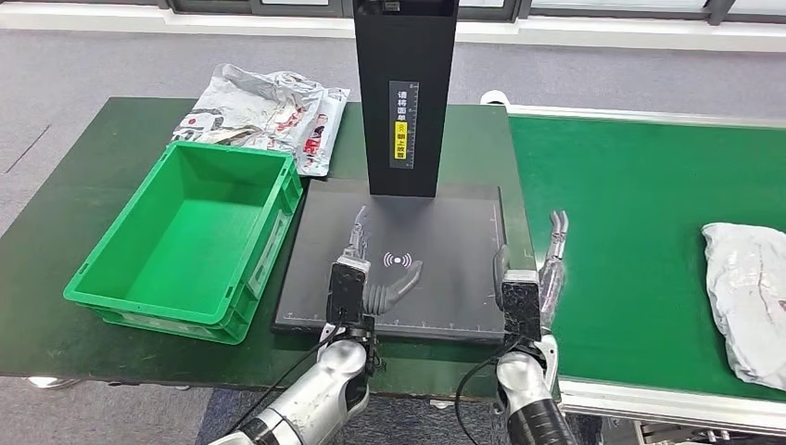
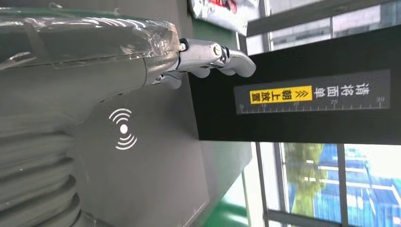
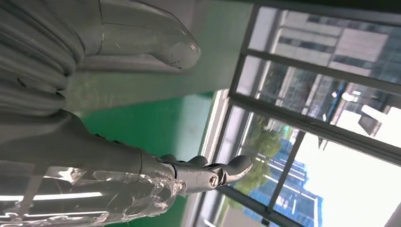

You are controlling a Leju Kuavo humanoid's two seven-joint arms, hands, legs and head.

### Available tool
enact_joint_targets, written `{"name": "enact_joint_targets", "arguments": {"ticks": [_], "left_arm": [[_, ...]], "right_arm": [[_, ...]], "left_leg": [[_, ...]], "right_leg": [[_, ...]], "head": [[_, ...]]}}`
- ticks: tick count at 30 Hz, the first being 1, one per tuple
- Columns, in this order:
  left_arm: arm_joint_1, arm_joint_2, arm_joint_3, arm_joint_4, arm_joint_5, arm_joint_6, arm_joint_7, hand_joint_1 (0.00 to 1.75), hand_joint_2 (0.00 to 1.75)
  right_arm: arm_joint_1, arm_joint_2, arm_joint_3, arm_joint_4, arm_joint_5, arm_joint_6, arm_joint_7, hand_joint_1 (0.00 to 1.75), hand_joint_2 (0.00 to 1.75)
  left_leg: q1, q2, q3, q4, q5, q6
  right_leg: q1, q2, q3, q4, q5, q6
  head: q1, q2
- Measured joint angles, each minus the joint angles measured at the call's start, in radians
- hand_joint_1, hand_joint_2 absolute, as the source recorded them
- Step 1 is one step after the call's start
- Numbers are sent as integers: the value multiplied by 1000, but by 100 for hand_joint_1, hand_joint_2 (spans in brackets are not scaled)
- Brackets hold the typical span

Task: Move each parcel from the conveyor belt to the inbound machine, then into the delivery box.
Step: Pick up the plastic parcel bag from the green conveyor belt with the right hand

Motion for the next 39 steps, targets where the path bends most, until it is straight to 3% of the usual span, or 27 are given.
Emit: {"name": "enact_joint_targets", "arguments": {"ticks": [7, 12, 19, 30, 39], "left_arm": [[14, 2, 76, 2, -84, -112, -1, 0, 175], [19, 4, 104, 2, -103, -132, -1, 0, 175], [22, 5, 121, 10, -103, -147, -1, 0, 175], [26, 12, 130, 11, -99, -137, -1, 0, 175], [52, 25, 159, -18, -117, -99, -1, 0, 175]], "right_arm": [[-7, -72, -178, 76, 113, 41, 58, 0, 175], [-25, -132, -307, 180, 199, 36, 144, 0, 175], [-67, -205, -418, 339, 306, 14, 250, 0, 175], [-133, -292, -498, 534, 446, -18, 384, 0, 175], [-201, -328, -516, 642, 553, -19, 491, 0, 175]], "left_leg": [[-2, -1, 0, 0, 0, 0], [-2, -1, 0, 0, 0, 1], [-2, -2, 0, 0, 0, 2], [-3, -2, -1, 0, 0, 3], [-3, -2, -1, 0, 0, 3]], "right_leg": [[-2, 0, 0, 0, 0, 1], [-2, -1, 0, 0, 0, 1], [-2, -2, 0, 0, 0, 1], [-3, -3, 0, 0, 0, 1], [-3, -2, 0, 0, 0, 1]], "head": [[0, 0], [0, 0], [0, 0], [0, 0], [0, 0]]}}
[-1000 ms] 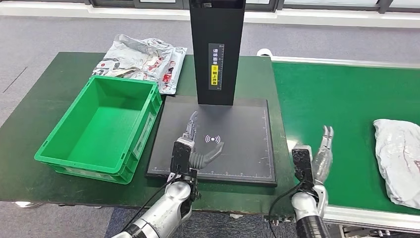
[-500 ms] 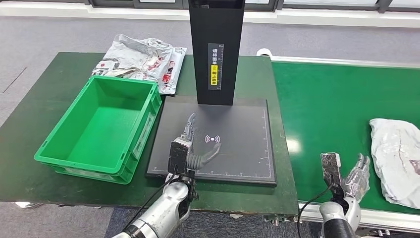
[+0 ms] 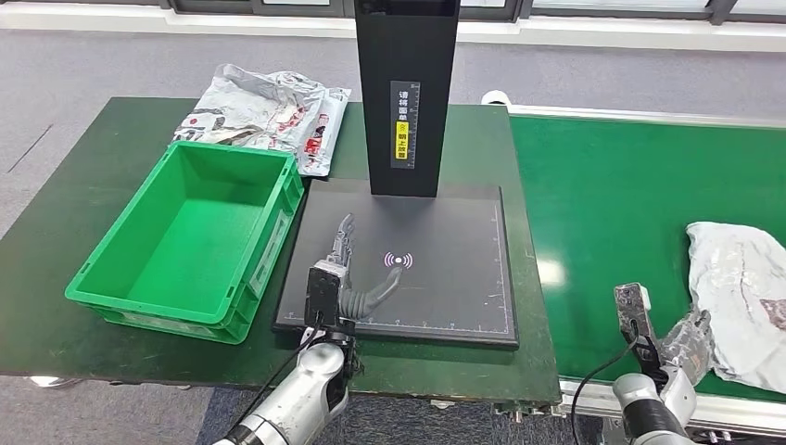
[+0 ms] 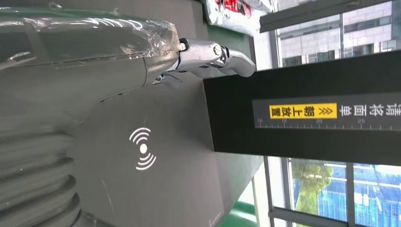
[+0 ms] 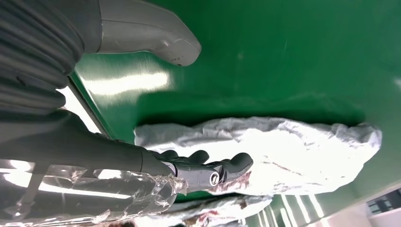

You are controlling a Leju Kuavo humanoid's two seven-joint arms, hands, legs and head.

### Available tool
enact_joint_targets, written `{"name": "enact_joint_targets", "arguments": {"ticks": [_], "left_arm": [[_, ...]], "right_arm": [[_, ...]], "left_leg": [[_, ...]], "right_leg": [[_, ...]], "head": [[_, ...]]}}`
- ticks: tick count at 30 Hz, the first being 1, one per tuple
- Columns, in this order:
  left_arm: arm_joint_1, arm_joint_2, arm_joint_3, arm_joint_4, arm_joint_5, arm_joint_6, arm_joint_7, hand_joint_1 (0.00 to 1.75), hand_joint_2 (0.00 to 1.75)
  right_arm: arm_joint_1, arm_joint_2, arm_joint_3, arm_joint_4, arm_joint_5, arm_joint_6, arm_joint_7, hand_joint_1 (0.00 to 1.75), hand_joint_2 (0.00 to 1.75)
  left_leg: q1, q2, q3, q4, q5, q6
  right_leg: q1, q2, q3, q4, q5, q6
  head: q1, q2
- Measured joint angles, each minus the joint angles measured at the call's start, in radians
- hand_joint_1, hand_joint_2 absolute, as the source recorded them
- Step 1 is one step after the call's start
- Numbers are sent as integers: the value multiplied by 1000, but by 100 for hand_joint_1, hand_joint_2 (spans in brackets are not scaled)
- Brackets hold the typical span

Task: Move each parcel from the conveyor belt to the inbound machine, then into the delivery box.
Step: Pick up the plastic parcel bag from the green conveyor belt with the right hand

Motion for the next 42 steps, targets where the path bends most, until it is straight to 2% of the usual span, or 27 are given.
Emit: {"name": "enact_joint_targets", "arguments": {"ticks": [4, 15, 26, 42], "left_arm": [[12, 4, 9, -24, -33, 41, 0, 0, 175], [34, 13, 24, -62, -37, 56, 0, 0, 175], [61, 19, 38, -89, -37, 58, 0, 0, 175], [66, 21, 40, -92, -37, 57, 0, 0, 175]], "right_arm": [[-27, -13, 0, 29, 23, 4, 20, 0, 175], [-60, -37, 0, 72, 58, 13, 61, 0, 175], [-57, -49, 0, 87, 102, -1, 104, 0, 175], [-32, -72, -6, 88, 114, -2, 102, 0, 175]], "left_leg": [[0, 0, 0, 0, 0, 0], [0, -1, 0, 0, 0, 0], [0, 0, 0, 0, 0, 0], [0, -1, 0, 0, 0, 0]], "right_leg": [[0, 0, 0, 0, 0, 0], [0, 0, 0, 0, 0, 0], [0, 0, 0, 0, 0, 0], [0, 0, 0, 0, 0, 0]], "head": [[0, 0], [0, 0], [0, 0], [0, 0]]}}
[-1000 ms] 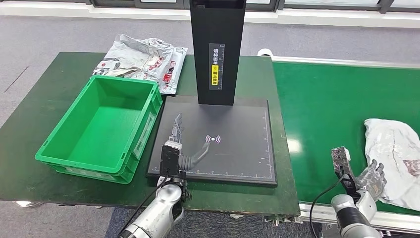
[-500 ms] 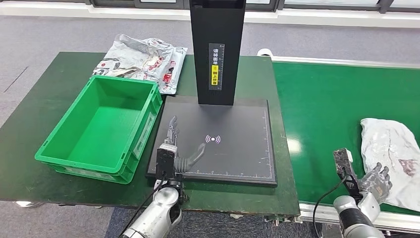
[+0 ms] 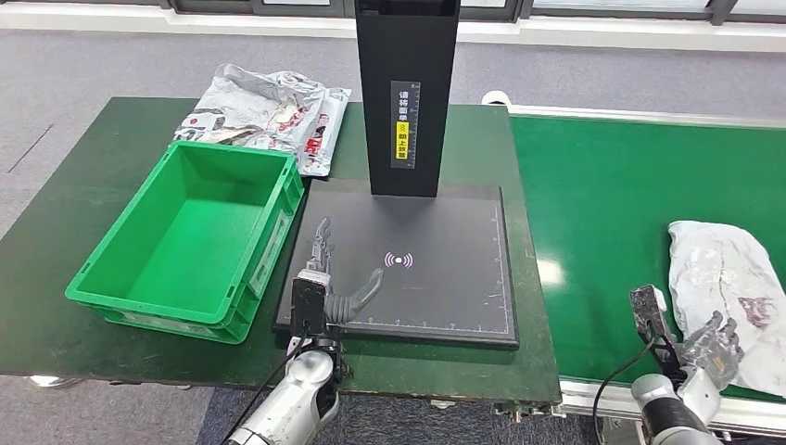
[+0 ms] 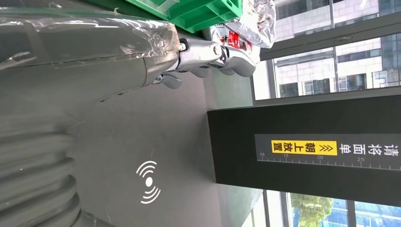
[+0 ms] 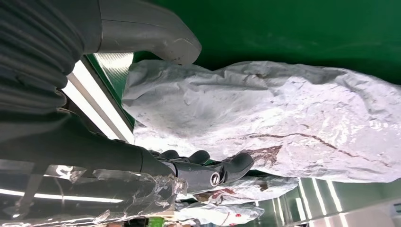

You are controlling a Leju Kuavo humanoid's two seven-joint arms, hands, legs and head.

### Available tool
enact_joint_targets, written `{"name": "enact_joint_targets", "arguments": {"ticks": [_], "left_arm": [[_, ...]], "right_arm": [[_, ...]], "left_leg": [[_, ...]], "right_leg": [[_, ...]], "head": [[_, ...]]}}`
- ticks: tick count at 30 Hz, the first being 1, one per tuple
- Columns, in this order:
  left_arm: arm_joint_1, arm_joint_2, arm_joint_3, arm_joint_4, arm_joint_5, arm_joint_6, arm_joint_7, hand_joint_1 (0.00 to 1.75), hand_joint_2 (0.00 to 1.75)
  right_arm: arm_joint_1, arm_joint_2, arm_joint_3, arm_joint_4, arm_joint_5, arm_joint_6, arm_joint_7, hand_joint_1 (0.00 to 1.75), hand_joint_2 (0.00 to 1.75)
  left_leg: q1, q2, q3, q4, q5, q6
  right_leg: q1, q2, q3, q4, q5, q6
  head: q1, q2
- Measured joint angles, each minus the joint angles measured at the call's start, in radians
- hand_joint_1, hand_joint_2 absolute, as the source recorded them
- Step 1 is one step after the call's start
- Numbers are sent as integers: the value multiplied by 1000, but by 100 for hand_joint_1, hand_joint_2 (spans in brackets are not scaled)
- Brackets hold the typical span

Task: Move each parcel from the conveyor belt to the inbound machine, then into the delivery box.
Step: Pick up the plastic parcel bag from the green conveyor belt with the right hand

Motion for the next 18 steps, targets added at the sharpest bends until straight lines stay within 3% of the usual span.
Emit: {"name": "enact_joint_targets", "arguments": {"ticks": [10, 14, 18], "left_arm": [[1, 0, 1, -2, 0, -1, 0, 0, 175], [2, 0, 1, -4, 0, -3, 0, 0, 175], [2, 0, 1, -5, 2, -8, 0, 0, 175]], "right_arm": [[6, -1, -16, 4, 9, 3, 10, 0, 175], [6, -2, -16, 10, 37, 62, 52, 0, 175], [4, -3, -16, 14, 70, 201, 116, 175, 175]], "left_leg": [[0, 0, 0, 0, 0, 0], [0, 0, 0, 0, 0, 0], [0, 0, 0, 0, 0, 0]], "right_leg": [[0, 0, 0, 0, 0, 0], [0, 0, 0, 0, 0, 0], [0, 0, 0, 0, 0, 0]], "head": [[0, 0], [0, 0], [0, 0]]}}
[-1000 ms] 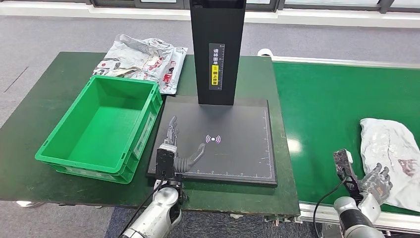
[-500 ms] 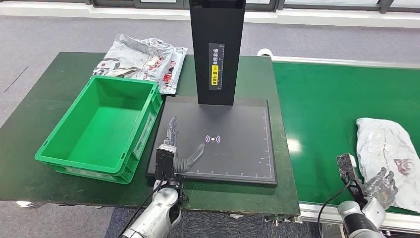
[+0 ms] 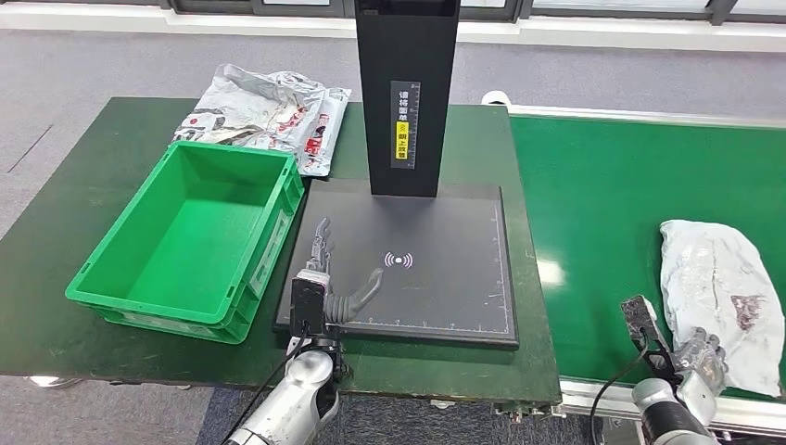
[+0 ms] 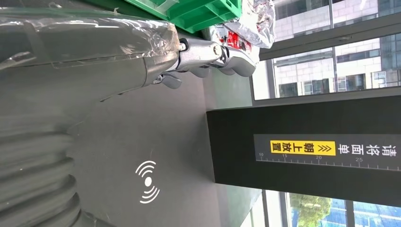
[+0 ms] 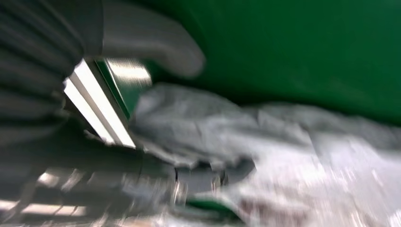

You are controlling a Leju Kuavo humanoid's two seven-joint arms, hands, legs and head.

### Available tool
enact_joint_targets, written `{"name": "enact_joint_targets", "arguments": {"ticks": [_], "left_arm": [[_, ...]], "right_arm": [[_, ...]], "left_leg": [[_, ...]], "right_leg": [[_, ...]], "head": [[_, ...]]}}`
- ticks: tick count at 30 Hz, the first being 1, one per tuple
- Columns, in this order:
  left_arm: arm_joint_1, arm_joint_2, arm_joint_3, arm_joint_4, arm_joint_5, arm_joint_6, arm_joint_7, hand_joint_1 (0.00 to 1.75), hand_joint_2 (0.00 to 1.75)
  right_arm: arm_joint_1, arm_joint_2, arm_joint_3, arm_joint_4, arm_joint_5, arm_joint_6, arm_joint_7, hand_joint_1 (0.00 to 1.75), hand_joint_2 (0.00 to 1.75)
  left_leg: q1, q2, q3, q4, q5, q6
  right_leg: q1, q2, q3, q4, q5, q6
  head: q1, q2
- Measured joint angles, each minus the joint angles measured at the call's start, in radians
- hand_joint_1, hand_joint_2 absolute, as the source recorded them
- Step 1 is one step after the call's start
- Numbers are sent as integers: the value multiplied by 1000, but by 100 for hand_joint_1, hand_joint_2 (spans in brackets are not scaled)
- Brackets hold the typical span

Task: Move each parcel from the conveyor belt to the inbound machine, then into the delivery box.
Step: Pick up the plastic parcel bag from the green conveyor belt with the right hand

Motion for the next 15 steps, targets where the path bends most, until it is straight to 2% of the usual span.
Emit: {"name": "enact_joint_targets", "arguments": {"ticks": [3, 6, 12, 15], "left_arm": [[0, 0, 0, -1, 6, -6, 0, 0, 175], [0, 1, 1, -2, 12, -12, 0, 0, 175], [0, 4, 4, -4, 15, -17, 0, 0, 175], [0, 6, 6, -10, 19, -18, 0, 0, 175]], "right_arm": [[-9, -3, 0, 1, 29, 72, 34, 175, 175], [-20, -7, 0, 2, 46, 103, 52, 175, 175], [-35, -14, 0, 2, 60, 109, 64, 175, 175], [-40, -14, 0, 3, 66, 79, 45, 175, 175]], "left_leg": [[0, 1, 0, 0, 0, 0], [0, 1, 0, 0, 0, 1], [0, 1, 1, 0, 0, 2], [0, 1, 0, 0, 0, 2]], "right_leg": [[0, 0, 0, 0, 0, 0], [0, 0, 1, 0, 1, 1], [0, 0, 1, -1, 2, 2], [0, 0, 1, 0, 2, 2]], "head": [[0, 0], [0, 0], [0, 0], [0, 0]]}}
